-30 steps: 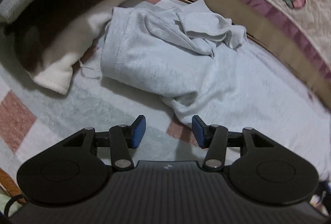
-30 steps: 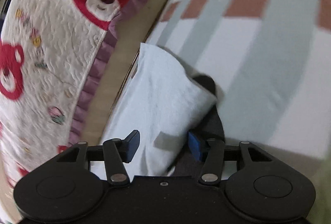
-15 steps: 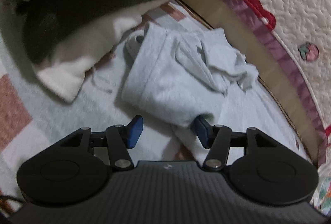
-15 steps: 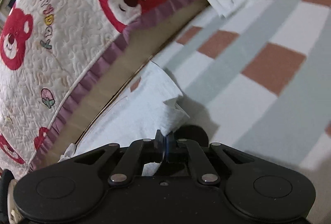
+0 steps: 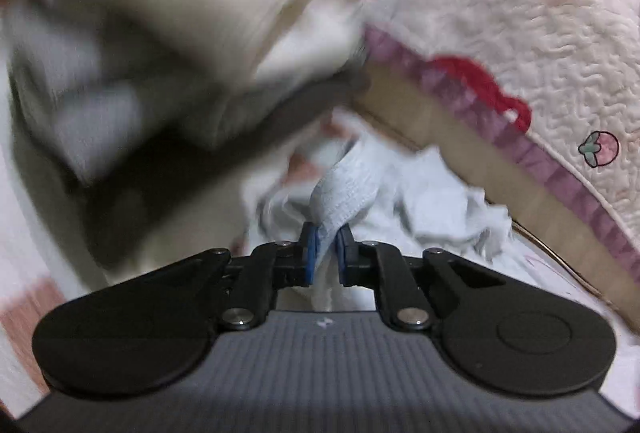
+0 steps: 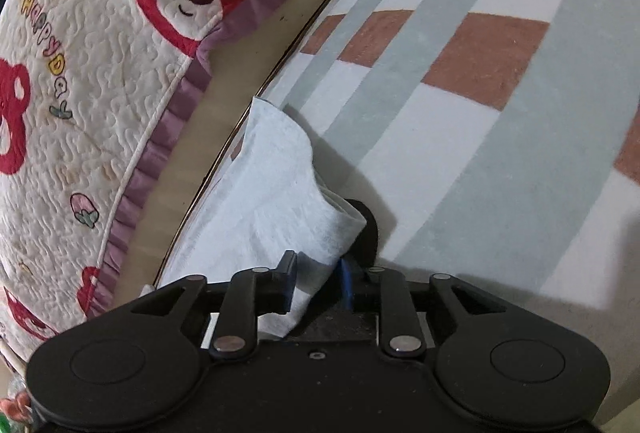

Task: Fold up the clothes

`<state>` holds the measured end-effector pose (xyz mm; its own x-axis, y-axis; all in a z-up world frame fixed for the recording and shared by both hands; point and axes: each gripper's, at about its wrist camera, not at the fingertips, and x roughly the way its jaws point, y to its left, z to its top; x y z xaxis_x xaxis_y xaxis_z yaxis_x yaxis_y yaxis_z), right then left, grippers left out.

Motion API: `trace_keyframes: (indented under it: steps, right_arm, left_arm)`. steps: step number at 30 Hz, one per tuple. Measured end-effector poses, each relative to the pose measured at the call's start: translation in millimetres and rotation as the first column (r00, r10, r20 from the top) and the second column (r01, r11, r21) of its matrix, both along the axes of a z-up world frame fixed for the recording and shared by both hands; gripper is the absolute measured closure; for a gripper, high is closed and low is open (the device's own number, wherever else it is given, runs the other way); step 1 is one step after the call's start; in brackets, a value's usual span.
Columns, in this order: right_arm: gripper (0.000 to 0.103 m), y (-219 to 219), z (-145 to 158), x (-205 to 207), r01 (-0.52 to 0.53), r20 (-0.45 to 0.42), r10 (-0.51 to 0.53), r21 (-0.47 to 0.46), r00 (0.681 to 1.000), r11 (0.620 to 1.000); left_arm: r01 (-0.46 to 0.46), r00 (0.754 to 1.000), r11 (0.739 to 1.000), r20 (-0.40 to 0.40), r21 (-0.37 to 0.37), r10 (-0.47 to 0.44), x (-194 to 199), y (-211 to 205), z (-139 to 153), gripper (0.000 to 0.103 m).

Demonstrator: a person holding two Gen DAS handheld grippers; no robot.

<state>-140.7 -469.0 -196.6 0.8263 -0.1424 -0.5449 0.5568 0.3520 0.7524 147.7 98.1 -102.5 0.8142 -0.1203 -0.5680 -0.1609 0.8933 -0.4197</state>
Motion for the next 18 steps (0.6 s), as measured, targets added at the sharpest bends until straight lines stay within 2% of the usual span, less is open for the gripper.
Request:
trace_keyframes:
  steps: [1, 3, 5, 7, 8, 9, 10, 11, 13, 14, 17, 18]
  right_arm:
    - [0.068, -2, 0, 2, 0.005, 0.01, -0.005, 0.009, 1.0, 1.0]
    - [0.053, -6, 1, 8, 0.016, 0.034, -0.017, 0.033, 0.999, 0.999]
    - [0.043, -10, 2, 16, 0.029, 0.06, -0.032, 0.058, 0.998, 0.998]
    - [0.042, -10, 3, 27, 0.027, 0.057, -0.03, 0.054, 0.998, 0.998]
    - [0.042, -10, 4, 33, 0.022, 0.052, -0.024, 0.045, 0.998, 0.999]
    - [0.06, -11, 5, 39, 0.014, 0.047, -0.016, 0.035, 0.999, 0.999]
    - [0.081, -10, 7, 44, -0.005, 0.04, 0.004, 0.018, 0.999, 1.0]
    - [0.095, -10, 11, 47, -0.016, 0.035, 0.016, -0.005, 0.999, 1.0]
    - [0.095, -9, 22, 46, -0.02, 0.05, 0.023, -0.06, 0.998, 0.998]
    - [0.096, -7, 27, 45, -0.02, 0.058, 0.025, -0.09, 0.998, 0.996]
    - [0.095, -2, 29, 52, -0.073, -0.021, 0.071, -0.159, 0.997, 0.985]
    - [0.095, -2, 25, 53, -0.074, -0.03, 0.07, -0.147, 0.997, 0.986]
  left_arm:
    - [0.002, 1.0, 0.999, -0.03, -0.053, -0.003, 4, 8, -7, 0.093]
    - [0.008, 0.998, 0.994, -0.062, -0.113, -0.016, 7, 15, -13, 0.092]
    - [0.01, 0.996, 0.987, -0.087, -0.16, -0.025, 10, 19, -15, 0.09]
    - [0.019, 0.994, 0.982, -0.104, -0.189, -0.039, 13, 21, -15, 0.082]
    - [0.028, 0.992, 0.979, -0.113, -0.202, -0.052, 14, 21, -14, 0.071]
    - [0.042, 0.988, 0.974, -0.138, -0.223, -0.074, 13, 22, -16, 0.058]
    - [0.054, 0.982, 0.969, -0.16, -0.242, -0.095, 11, 22, -18, 0.054]
    - [0.052, 0.983, 0.971, -0.159, -0.235, -0.091, 12, 20, -19, 0.053]
    - [0.046, 0.984, 0.974, -0.157, -0.221, -0.082, 12, 14, -21, 0.053]
    - [0.044, 0.985, 0.976, -0.156, -0.214, -0.078, 12, 11, -22, 0.049]
    - [0.036, 0.986, 0.981, -0.152, -0.192, -0.065, 13, 2, -25, 0.04]
    - [0.033, 0.987, 0.982, -0.15, -0.185, -0.061, 13, -1, -26, 0.035]
